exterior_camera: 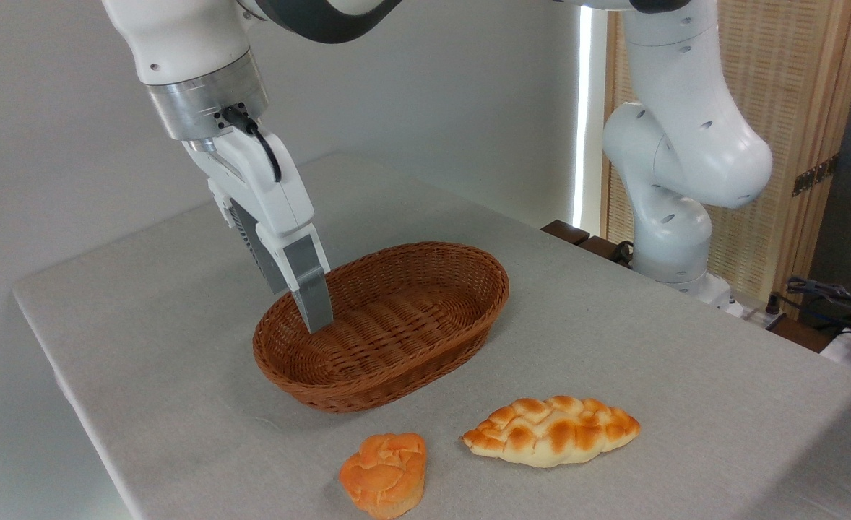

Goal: Put bread into the basket

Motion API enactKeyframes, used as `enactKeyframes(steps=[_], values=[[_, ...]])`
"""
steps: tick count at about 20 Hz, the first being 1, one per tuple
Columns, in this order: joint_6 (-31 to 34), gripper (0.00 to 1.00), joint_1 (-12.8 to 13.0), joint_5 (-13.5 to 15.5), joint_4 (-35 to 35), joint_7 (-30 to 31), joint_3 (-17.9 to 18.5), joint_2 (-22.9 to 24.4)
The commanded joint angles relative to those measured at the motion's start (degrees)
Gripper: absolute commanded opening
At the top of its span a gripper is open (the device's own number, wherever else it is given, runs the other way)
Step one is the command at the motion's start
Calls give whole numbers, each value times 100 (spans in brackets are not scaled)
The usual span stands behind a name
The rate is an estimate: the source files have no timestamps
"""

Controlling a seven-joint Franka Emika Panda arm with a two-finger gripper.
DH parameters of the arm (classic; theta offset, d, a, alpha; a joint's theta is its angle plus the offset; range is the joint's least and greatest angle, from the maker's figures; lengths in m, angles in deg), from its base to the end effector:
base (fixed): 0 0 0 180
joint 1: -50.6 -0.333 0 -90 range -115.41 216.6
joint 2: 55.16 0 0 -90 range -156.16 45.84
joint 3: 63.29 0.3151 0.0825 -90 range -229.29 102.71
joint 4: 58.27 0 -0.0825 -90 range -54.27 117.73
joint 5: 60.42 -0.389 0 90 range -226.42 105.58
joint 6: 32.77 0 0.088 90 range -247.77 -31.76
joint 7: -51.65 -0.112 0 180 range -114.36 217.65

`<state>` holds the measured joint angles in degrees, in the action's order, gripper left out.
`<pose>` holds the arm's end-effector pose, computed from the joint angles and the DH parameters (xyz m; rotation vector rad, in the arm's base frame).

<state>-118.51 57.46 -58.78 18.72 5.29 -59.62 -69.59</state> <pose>0.6243 -0.0432 0.5705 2.8050 -1.2979 -0.1347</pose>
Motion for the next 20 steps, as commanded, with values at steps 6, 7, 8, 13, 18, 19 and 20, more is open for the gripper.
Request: enactKeyframes(steps=[6,7,8,13,18,19,20], values=[[154,100,60,109,-27,74,-6,63],[154,100,60,109,-18,74,-6,63],[154,100,60,109,-18,74,-6,63],[154,100,69,109,-18,74,-6,63],[277,100,69,109,-26,74,-6,63],[286,100,69,109,-18,74,-6,63],[286,100,69,109,-26,74,-6,63]])
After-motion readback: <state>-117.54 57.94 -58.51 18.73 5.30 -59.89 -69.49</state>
